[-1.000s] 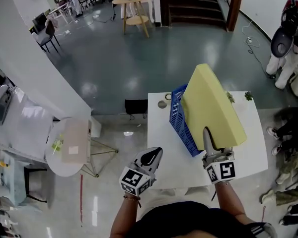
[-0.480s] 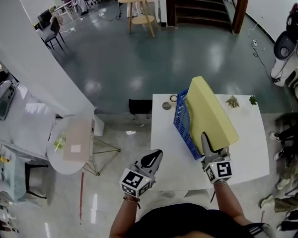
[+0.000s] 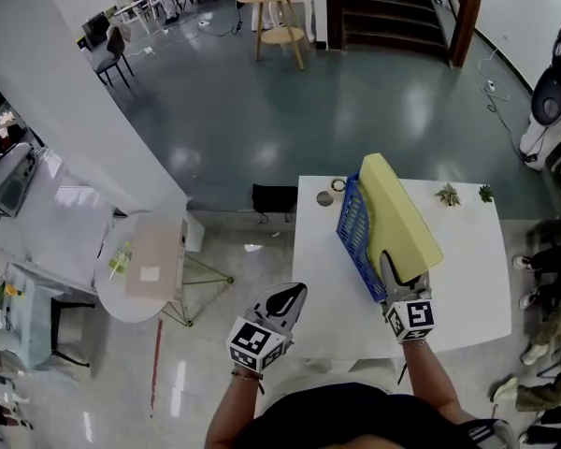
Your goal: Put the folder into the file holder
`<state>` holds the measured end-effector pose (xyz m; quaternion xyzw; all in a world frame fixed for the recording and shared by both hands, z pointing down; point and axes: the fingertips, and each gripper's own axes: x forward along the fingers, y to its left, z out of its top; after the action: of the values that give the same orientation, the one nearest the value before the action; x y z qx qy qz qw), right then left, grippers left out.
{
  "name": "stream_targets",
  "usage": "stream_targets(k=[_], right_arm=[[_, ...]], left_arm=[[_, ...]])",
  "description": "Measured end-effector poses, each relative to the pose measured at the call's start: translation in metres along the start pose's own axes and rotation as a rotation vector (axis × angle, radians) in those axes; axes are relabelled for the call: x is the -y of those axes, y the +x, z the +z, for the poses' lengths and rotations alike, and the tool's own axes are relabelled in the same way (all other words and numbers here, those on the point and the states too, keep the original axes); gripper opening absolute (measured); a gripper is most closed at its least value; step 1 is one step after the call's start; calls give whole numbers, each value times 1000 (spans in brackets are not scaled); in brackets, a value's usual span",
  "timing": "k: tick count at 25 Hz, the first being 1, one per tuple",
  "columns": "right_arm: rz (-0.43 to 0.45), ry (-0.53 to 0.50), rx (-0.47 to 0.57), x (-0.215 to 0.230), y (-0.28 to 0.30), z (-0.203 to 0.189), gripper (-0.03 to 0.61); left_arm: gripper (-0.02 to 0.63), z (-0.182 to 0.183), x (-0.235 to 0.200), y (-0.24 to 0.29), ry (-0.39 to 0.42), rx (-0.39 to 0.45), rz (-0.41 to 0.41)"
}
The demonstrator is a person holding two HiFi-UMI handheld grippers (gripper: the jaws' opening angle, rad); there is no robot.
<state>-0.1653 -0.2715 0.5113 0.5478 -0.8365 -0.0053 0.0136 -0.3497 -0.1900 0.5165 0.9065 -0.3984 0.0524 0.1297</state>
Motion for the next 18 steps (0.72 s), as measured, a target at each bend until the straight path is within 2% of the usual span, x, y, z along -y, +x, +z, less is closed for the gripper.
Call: stream_targets(k=[8, 13, 18], right_arm=[[6, 6, -23, 6, -1, -21, 173], [19, -5, -40, 4, -1, -27, 206], [22, -32, -17, 4, -7, -14, 236]], left_arm=[[-2, -3, 0, -5, -11, -5, 3], [-2, -3, 5, -5, -5, -7, 0], [-2, -2, 14, -6, -3, -5, -12]])
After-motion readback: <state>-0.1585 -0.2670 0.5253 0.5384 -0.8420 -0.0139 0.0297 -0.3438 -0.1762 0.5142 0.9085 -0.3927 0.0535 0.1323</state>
